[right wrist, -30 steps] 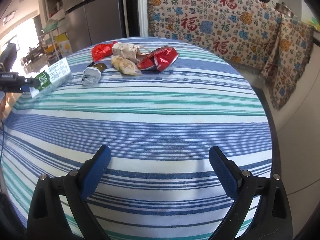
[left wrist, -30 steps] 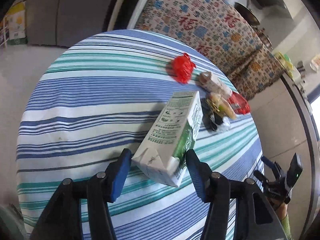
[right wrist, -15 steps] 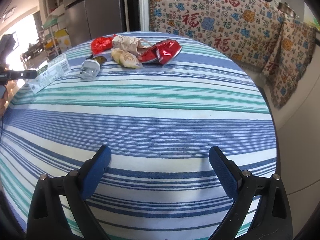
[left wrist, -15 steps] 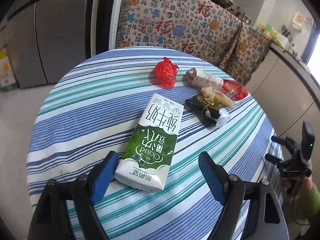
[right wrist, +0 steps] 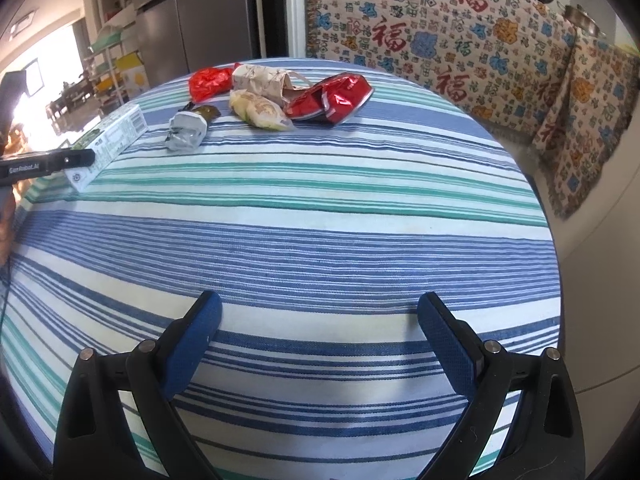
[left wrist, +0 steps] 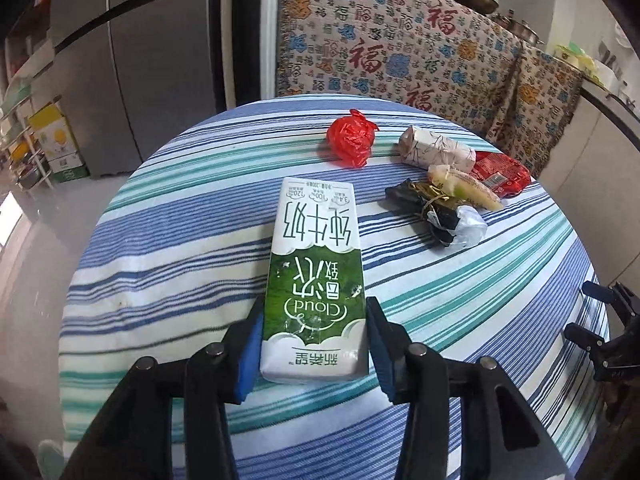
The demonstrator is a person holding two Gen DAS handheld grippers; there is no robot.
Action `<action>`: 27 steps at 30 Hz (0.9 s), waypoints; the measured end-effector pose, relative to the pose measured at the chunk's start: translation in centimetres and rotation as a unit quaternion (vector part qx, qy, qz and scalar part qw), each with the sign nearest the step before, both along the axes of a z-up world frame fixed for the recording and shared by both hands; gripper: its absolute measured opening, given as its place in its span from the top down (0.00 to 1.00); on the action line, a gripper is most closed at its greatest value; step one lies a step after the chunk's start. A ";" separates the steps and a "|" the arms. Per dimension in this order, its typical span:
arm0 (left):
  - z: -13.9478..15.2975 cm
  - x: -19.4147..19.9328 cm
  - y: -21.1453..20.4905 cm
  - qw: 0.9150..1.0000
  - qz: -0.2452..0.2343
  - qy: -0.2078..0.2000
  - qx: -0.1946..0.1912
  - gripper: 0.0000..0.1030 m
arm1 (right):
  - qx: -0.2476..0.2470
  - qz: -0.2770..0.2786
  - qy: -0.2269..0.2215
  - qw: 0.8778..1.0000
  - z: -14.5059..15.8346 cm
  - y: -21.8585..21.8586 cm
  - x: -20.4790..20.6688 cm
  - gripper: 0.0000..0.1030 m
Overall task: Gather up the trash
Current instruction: 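Close the left tool on the milk carton while the right tool grasps the gold-wrapped snack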
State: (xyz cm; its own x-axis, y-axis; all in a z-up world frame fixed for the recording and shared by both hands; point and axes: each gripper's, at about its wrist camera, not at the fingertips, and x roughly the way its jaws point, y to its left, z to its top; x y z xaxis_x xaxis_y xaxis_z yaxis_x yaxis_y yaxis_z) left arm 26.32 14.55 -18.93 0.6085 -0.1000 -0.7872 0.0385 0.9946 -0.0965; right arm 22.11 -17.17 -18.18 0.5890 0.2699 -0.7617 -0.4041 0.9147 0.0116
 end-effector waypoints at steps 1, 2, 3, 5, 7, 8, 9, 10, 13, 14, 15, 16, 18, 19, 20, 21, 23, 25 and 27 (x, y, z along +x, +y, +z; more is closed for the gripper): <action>0.0 -0.3 -0.2 1.000 0.005 0.000 0.000 0.54 | 0.009 0.003 0.006 1.000 0.0 0.2 0.2 0.04; -0.1 -0.6 -0.5 1.000 0.006 0.003 0.000 0.54 | 0.021 0.007 0.016 1.000 0.0 0.4 0.7 0.04; -0.5 -0.6 -0.7 1.000 0.007 0.013 0.002 0.53 | 0.034 0.012 0.025 0.999 0.1 0.8 1.1 0.04; -1.2 -0.7 -1.1 0.999 0.005 0.025 0.021 0.50 | 0.050 0.031 0.029 0.998 0.3 2.3 1.7 0.05; -1.5 -1.0 -1.5 0.999 0.000 0.018 0.044 0.44 | 0.055 0.054 0.031 0.997 0.5 4.3 2.6 0.11; -1.6 -1.0 -1.5 0.999 0.000 0.015 0.044 0.44 | 0.059 0.063 0.033 0.996 0.6 5.4 3.1 0.12; -1.6 -0.9 -1.4 0.999 0.000 0.017 0.042 0.43 | 0.063 0.071 0.035 0.995 0.7 6.6 3.8 0.15; -1.6 -0.8 -1.4 0.999 0.000 0.019 0.043 0.41 | 0.067 0.077 0.035 0.994 0.9 7.8 4.5 0.16; -1.7 -0.4 -1.2 0.999 0.005 0.020 0.043 0.39 | 0.067 0.087 0.033 0.993 1.1 11.3 6.5 0.16; -1.7 -0.4 -1.2 0.999 0.007 0.017 0.044 0.39 | 0.064 0.083 0.028 0.994 1.2 12.2 7.2 0.16; -1.8 -0.4 -1.2 0.999 0.009 0.013 0.046 0.38 | 0.062 0.080 0.023 0.995 1.2 13.0 7.8 0.16; -1.8 -0.5 -1.2 0.999 0.010 0.011 0.046 0.38 | 0.062 0.079 0.024 0.995 1.1 13.7 8.4 0.16; -1.8 -0.4 -1.2 0.999 0.014 0.011 0.046 0.38 | 0.066 0.074 0.031 0.995 0.8 14.6 9.3 0.17; -1.8 -0.4 -1.2 0.999 0.015 0.011 0.046 0.38 | 0.069 0.073 0.034 0.994 0.8 14.8 9.6 0.33; -1.8 -0.4 -1.2 0.999 0.016 0.011 0.046 0.38 | 0.065 0.070 0.028 0.995 0.9 14.8 9.6 0.45; -1.8 -0.4 -1.2 0.999 0.017 0.011 0.045 0.38 | 0.060 0.071 0.023 0.995 1.0 14.8 9.4 0.60; -1.8 -0.4 -1.2 0.999 0.019 0.011 0.044 0.38 | 0.067 0.071 0.023 0.995 1.3 14.0 8.6 0.60; -1.8 -0.6 -1.4 0.999 0.023 0.011 0.043 0.38 | 0.065 0.070 0.019 0.995 1.6 12.5 7.4 0.60; -1.8 -0.8 -1.7 0.999 0.025 0.010 0.040 0.38 | 0.055 0.068 0.013 0.996 2.0 10.7 5.3 0.60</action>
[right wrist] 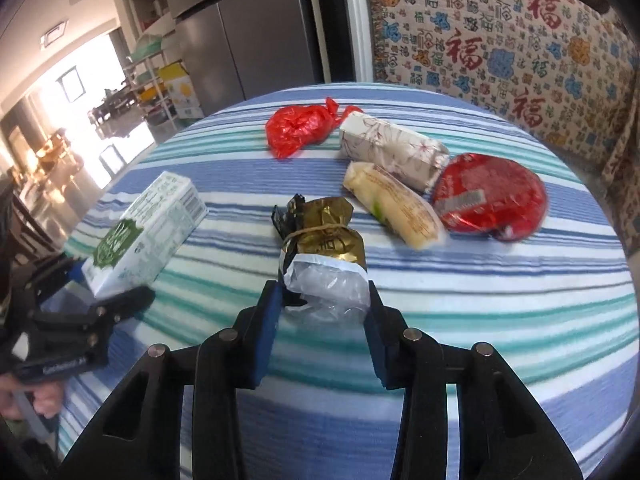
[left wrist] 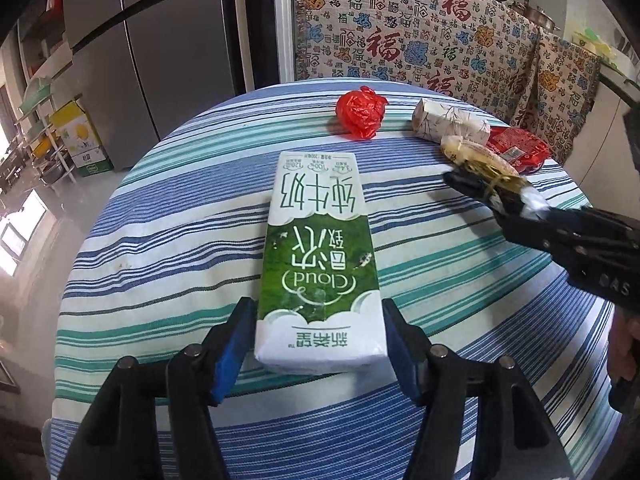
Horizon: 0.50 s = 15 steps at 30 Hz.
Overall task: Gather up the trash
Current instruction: 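Close the left tool on the milk carton while the right tool grasps the gold-wrapped snack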
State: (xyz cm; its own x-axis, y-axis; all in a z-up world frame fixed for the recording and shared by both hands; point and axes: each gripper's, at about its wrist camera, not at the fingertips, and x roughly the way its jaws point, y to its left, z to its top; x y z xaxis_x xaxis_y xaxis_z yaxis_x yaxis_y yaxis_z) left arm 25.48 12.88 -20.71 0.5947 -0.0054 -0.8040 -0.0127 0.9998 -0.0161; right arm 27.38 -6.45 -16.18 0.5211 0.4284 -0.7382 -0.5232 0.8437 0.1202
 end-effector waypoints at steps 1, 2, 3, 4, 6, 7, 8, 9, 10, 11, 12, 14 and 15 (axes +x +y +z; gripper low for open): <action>0.0 -0.2 -0.3 1.000 -0.001 -0.001 -0.002 0.38 | -0.005 -0.003 -0.003 1.000 0.1 -0.9 -0.9 0.60; 0.0 -0.4 -0.7 1.000 -0.003 -0.001 -0.003 0.37 | -0.010 -0.007 -0.005 1.000 0.2 -1.9 -2.1 0.60; 0.0 -0.5 -1.1 1.000 -0.006 -0.001 -0.003 0.37 | -0.014 -0.010 -0.007 1.000 0.1 -2.7 -3.1 0.59; 0.0 -0.5 -1.6 1.000 -0.010 0.000 -0.001 0.33 | -0.018 -0.014 -0.010 1.000 0.1 -3.3 -3.7 0.55; -0.2 -0.5 -2.4 1.000 -0.014 0.001 0.006 0.25 | -0.033 -0.023 -0.021 0.999 -0.4 -4.0 -4.6 0.50; -0.3 -0.4 -2.6 1.000 -0.011 0.000 0.007 0.21 | -0.039 -0.025 -0.026 0.999 -0.7 -4.1 -4.7 0.33; -0.3 -0.3 -2.6 1.000 -0.005 0.000 0.005 0.21 | -0.042 -0.028 -0.028 0.998 -1.0 -4.1 -4.7 0.25; -0.3 -0.2 -2.7 1.000 -0.002 0.001 0.007 0.19 | -0.040 -0.029 -0.027 0.998 -1.2 -4.2 -4.3 0.20; -0.4 0.0 -2.7 1.000 0.001 0.001 0.008 0.17 | -0.042 -0.027 -0.019 0.999 -1.4 -4.1 -3.9 0.21; -0.4 0.1 -2.7 1.000 0.004 0.001 0.010 0.15 | -0.043 -0.026 -0.013 0.999 -1.5 -3.9 -3.8 0.21; -0.5 0.1 -2.6 1.000 0.006 0.002 0.009 0.13 | -0.046 -0.027 -0.007 0.999 -1.7 -3.8 -3.7 0.19; -0.5 0.3 -2.5 1.000 0.007 0.003 0.010 0.11 | -0.058 -0.028 -0.002 0.998 -2.0 -3.4 -3.3 0.08; -0.5 0.3 -2.5 1.000 0.009 0.003 0.010 0.10 | -0.059 -0.032 0.001 0.998 -2.0 -3.4 -3.1 0.04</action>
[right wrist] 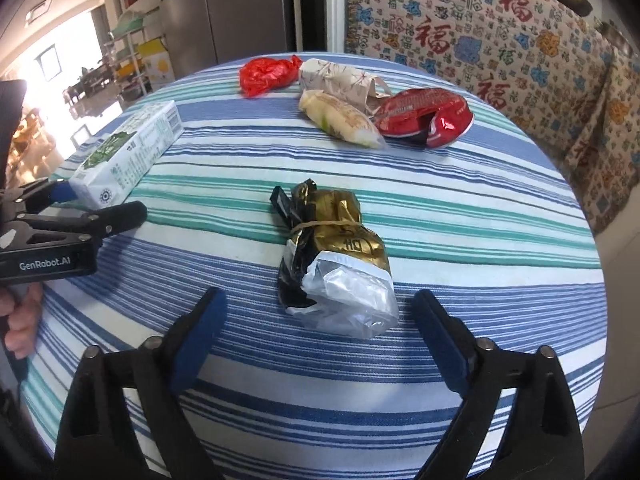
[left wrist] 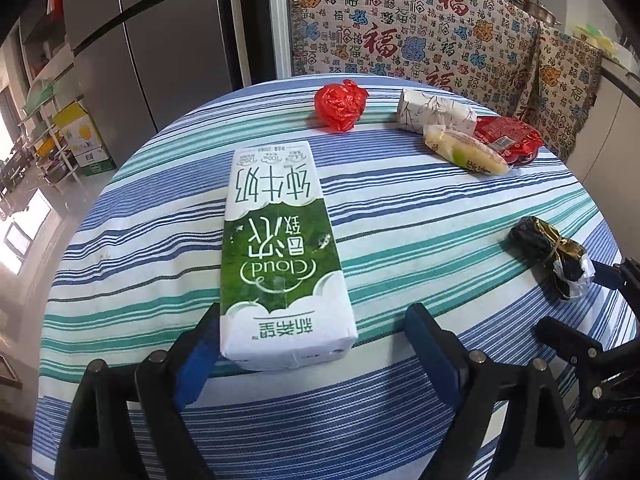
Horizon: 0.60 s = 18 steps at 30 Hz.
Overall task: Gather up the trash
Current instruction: 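Close the left tool on the milk carton while the right tool grasps the gold-wrapped snack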
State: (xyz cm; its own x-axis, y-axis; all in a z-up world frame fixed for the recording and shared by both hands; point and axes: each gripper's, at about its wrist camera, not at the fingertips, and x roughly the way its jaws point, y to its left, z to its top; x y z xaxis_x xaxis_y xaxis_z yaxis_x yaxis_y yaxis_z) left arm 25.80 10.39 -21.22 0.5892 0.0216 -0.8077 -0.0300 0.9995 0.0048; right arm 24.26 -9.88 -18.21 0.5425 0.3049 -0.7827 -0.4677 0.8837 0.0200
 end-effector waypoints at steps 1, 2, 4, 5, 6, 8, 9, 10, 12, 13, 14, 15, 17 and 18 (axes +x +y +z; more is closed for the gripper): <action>0.0 0.1 0.0 1.000 0.001 0.001 0.000 0.09 | 0.001 -0.003 0.002 1.000 -0.1 -0.1 0.0 0.02; -0.1 0.1 0.0 1.000 0.003 0.001 0.001 0.08 | 0.002 -0.005 0.004 1.000 -0.2 -0.2 0.0 0.01; -0.1 0.2 0.1 1.000 0.006 0.003 0.001 0.05 | 0.002 -0.006 0.005 1.000 -0.2 -0.2 0.1 0.01; -0.2 0.2 0.1 1.000 0.007 0.003 0.001 0.05 | 0.001 -0.006 0.004 1.000 -0.3 -0.3 0.0 0.01; -0.2 0.2 0.1 1.000 0.007 0.003 0.001 0.05 | 0.000 -0.006 0.004 1.000 -0.3 -0.3 0.0 0.01; -0.2 0.2 0.2 1.000 0.007 0.003 0.001 0.05 | 0.000 -0.006 0.003 1.000 -0.4 -0.3 0.0 0.01; -0.2 0.2 0.2 1.000 0.007 0.003 0.001 0.05 | 0.000 -0.006 0.003 1.000 -0.4 -0.4 0.0 0.01; -0.2 0.1 0.1 1.000 0.007 0.003 0.001 0.05 | 0.000 -0.006 0.003 1.000 -0.4 -0.3 0.0 0.01; -0.2 0.1 0.2 1.000 0.007 0.003 0.001 0.05 | 0.000 -0.006 0.003 1.000 -0.4 -0.4 0.0 0.01; -0.2 0.1 0.2 1.000 0.007 0.003 0.001 0.05 | 0.000 -0.006 0.003 1.000 -0.4 -0.3 0.0 0.01; -0.2 0.1 0.2 1.000 0.007 0.003 0.001 0.05 | 0.000 -0.006 0.003 1.000 -0.4 -0.3 0.0 0.01; -0.2 0.1 0.2 1.000 0.007 0.003 0.001 0.05 | 0.000 -0.006 0.003 1.000 -0.4 -0.4 0.0 0.01; -0.1 0.1 0.2 1.000 0.007 0.003 0.001 0.05 | 0.001 -0.006 0.003 1.000 -0.4 -0.4 0.0 0.01; -0.1 0.1 0.2 1.000 0.007 0.003 0.001 0.05 | 0.001 -0.006 0.003 1.000 -0.4 -0.4 0.0 0.01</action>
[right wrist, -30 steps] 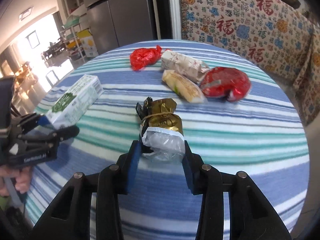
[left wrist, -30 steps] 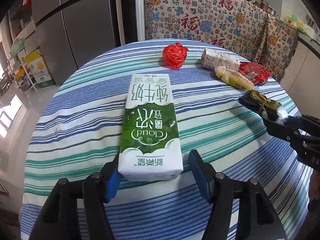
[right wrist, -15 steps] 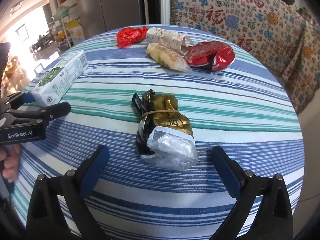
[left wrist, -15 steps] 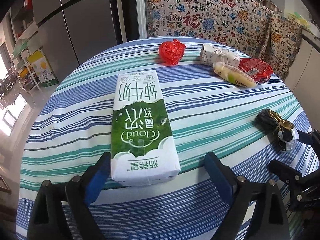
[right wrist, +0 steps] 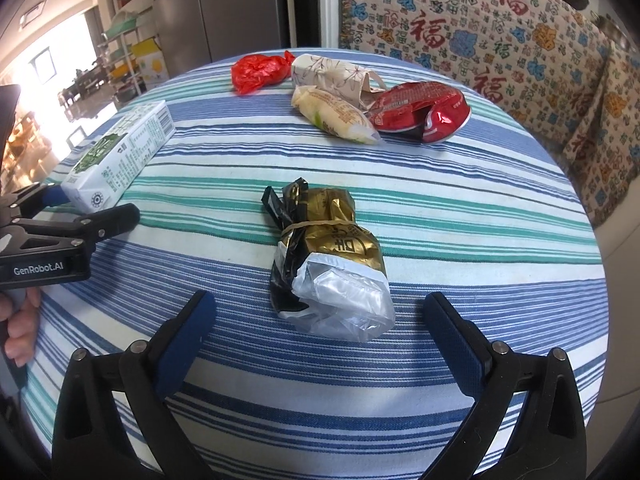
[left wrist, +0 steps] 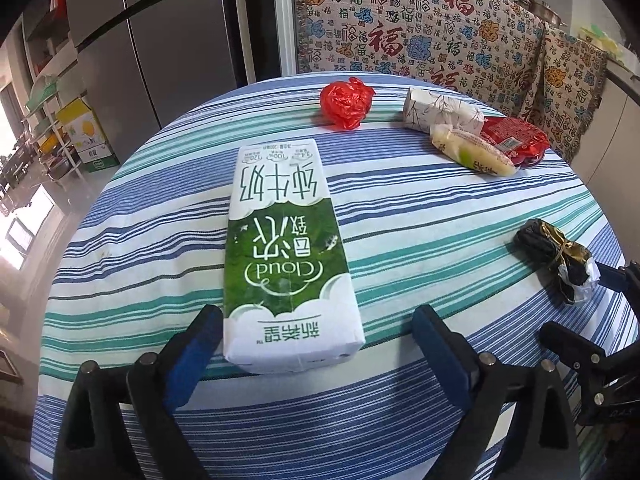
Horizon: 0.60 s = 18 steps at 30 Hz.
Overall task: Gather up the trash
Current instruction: 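Close the left tool on the milk carton while the right tool grasps the gold-wrapped snack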
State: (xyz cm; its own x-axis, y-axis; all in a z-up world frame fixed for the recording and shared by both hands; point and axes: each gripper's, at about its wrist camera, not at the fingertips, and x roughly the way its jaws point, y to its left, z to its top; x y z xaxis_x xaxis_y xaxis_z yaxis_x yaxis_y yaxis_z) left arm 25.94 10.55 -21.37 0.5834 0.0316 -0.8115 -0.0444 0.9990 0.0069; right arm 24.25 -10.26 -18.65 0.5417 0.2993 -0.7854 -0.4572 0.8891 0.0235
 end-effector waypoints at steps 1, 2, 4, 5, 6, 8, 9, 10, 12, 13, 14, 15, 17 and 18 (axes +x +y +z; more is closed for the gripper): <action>0.0 0.0 0.0 1.000 0.000 0.000 0.000 0.05 | 0.000 0.000 0.000 1.000 0.0 0.0 0.0 0.01; 0.0 0.0 0.0 1.000 0.000 0.000 0.000 0.05 | 0.000 0.000 0.000 1.000 0.0 0.0 0.0 0.01; 0.0 0.0 0.1 1.000 0.000 0.000 -0.002 0.05 | 0.001 0.000 0.000 1.000 0.0 0.0 0.0 0.01; 0.1 -0.1 0.2 1.000 -0.002 -0.001 -0.007 0.05 | 0.002 0.000 0.000 1.000 0.0 0.0 -0.1 0.01; 0.2 -0.3 0.4 1.000 -0.008 -0.004 -0.018 0.06 | 0.007 0.000 0.000 1.000 0.0 -0.2 -0.1 0.01; 0.8 -1.2 1.1 0.999 -0.020 -0.006 -0.044 0.06 | 0.028 -0.002 0.005 1.000 0.2 -0.9 -0.1 0.02; 1.4 -1.8 1.5 0.998 -0.026 -0.013 -0.053 0.06 | 0.038 -0.004 0.014 0.999 0.3 -1.4 0.0 0.02; 2.0 -2.4 1.9 0.998 -0.030 -0.022 -0.056 0.06 | 0.047 -0.003 0.023 0.999 0.6 -1.8 0.0 0.02; 2.8 -2.7 2.5 0.997 -0.043 -0.022 -0.065 0.06 | 0.062 0.003 0.025 0.998 1.6 -2.6 0.1 0.02; 3.0 -2.5 2.7 0.996 -0.050 -0.014 -0.074 0.06 | 0.065 0.009 0.024 0.998 2.0 -2.8 0.2 0.02; 3.2 -2.1 2.9 0.995 -0.055 -0.007 -0.081 0.06 | 0.066 0.018 0.024 0.997 2.5 -2.9 0.3 0.02; 3.3 -1.5 2.9 0.995 -0.057 -0.001 -0.081 0.06 | 0.066 0.025 0.023 0.997 2.9 -2.8 0.4 0.02; 3.5 -0.4 2.4 0.996 -0.063 0.011 -0.069 0.06 | 0.065 0.036 0.023 0.997 3.5 -2.8 0.5 0.02; 3.6 0.3 2.0 0.996 -0.070 0.016 -0.058 0.06 | 0.064 0.039 0.024 0.997 3.6 -2.8 0.6 0.02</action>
State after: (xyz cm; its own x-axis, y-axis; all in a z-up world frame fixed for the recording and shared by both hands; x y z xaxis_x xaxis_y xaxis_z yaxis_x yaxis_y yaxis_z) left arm 26.21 12.59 -17.75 0.5491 -0.1435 -0.8234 0.0946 0.9895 -0.1094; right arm 24.81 -13.09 -15.04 0.4760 0.4377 -0.7628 -0.5204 0.8394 0.1569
